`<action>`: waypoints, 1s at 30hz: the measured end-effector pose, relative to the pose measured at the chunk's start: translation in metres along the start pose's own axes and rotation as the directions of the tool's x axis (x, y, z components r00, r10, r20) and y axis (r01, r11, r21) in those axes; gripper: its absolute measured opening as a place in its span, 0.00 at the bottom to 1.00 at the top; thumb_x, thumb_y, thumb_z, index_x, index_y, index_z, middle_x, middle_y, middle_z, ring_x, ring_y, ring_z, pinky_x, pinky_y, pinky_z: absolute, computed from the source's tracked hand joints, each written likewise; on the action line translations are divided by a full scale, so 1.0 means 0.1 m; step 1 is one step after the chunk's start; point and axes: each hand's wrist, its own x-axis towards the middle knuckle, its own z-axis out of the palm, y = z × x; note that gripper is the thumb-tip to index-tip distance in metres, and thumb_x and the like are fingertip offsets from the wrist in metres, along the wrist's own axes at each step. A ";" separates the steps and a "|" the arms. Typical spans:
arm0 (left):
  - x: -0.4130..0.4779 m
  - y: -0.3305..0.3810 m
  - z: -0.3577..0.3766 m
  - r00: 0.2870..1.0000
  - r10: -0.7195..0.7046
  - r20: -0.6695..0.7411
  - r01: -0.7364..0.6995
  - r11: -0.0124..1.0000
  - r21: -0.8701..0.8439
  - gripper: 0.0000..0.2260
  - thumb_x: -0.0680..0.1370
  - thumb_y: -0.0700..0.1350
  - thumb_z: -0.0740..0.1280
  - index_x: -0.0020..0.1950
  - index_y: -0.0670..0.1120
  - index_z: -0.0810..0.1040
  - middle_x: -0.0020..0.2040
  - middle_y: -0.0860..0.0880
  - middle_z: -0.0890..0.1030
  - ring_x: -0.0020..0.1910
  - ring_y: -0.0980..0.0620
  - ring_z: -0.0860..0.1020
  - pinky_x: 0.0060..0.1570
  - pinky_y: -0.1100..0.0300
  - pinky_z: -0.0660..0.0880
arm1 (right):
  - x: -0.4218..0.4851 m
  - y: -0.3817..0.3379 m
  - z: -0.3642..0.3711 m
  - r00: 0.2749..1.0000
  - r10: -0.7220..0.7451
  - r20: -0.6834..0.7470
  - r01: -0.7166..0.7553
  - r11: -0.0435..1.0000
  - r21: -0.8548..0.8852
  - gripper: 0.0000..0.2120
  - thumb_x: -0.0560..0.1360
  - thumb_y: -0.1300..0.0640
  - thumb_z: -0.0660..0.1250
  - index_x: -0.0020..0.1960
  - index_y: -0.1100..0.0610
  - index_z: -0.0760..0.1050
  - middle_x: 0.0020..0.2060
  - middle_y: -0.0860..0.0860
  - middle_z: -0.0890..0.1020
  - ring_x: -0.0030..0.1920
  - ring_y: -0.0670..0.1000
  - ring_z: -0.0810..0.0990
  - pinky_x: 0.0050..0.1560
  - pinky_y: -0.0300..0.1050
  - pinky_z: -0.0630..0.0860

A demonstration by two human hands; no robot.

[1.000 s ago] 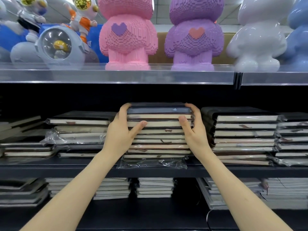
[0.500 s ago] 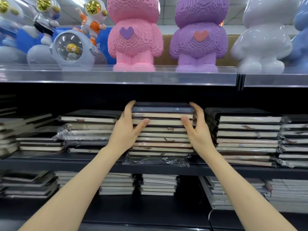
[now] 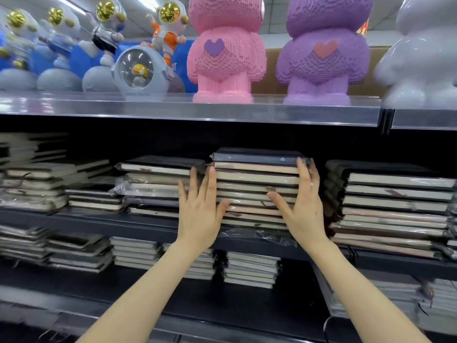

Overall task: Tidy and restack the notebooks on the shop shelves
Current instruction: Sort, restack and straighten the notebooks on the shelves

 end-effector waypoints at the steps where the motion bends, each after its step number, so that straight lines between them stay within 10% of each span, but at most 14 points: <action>1: 0.01 0.02 0.04 1.000 -0.008 -0.015 0.008 1.000 -0.007 0.30 0.81 0.61 0.41 0.77 0.42 0.46 0.76 0.44 0.57 0.75 0.36 0.53 0.70 0.35 0.51 | 0.00 0.01 0.01 1.000 0.001 0.000 -0.001 1.000 0.007 0.38 0.72 0.40 0.64 0.74 0.43 0.47 0.76 0.57 0.52 0.76 0.54 0.55 0.67 0.45 0.61; 19: -0.09 -0.17 -0.12 0.997 0.030 -0.068 -0.033 0.999 -0.036 0.28 0.82 0.60 0.45 0.77 0.47 0.46 0.76 0.47 0.58 0.76 0.44 0.53 0.73 0.40 0.50 | -0.02 0.00 0.02 0.996 -0.038 -0.086 0.030 0.995 -0.096 0.36 0.74 0.38 0.65 0.75 0.46 0.53 0.76 0.60 0.55 0.73 0.58 0.61 0.64 0.50 0.66; 24: -0.17 -0.76 -0.39 0.973 -0.041 -0.225 0.037 0.999 -0.021 0.23 0.81 0.53 0.55 0.73 0.43 0.63 0.69 0.40 0.71 0.71 0.41 0.66 0.71 0.43 0.58 | -0.09 -0.28 0.25 0.893 -0.322 -0.315 0.124 0.848 -0.515 0.26 0.78 0.44 0.63 0.69 0.57 0.64 0.68 0.67 0.68 0.69 0.65 0.68 0.71 0.64 0.58; 30: 0.02 -1.58 -0.59 0.942 -0.234 -0.240 0.208 0.970 -0.128 0.24 0.80 0.53 0.58 0.70 0.39 0.68 0.69 0.34 0.68 0.71 0.36 0.64 0.68 0.44 0.61 | -0.09 -0.93 0.94 0.839 -0.515 -0.177 0.359 0.768 -0.531 0.17 0.78 0.51 0.64 0.62 0.61 0.76 0.65 0.65 0.73 0.68 0.64 0.71 0.69 0.65 0.64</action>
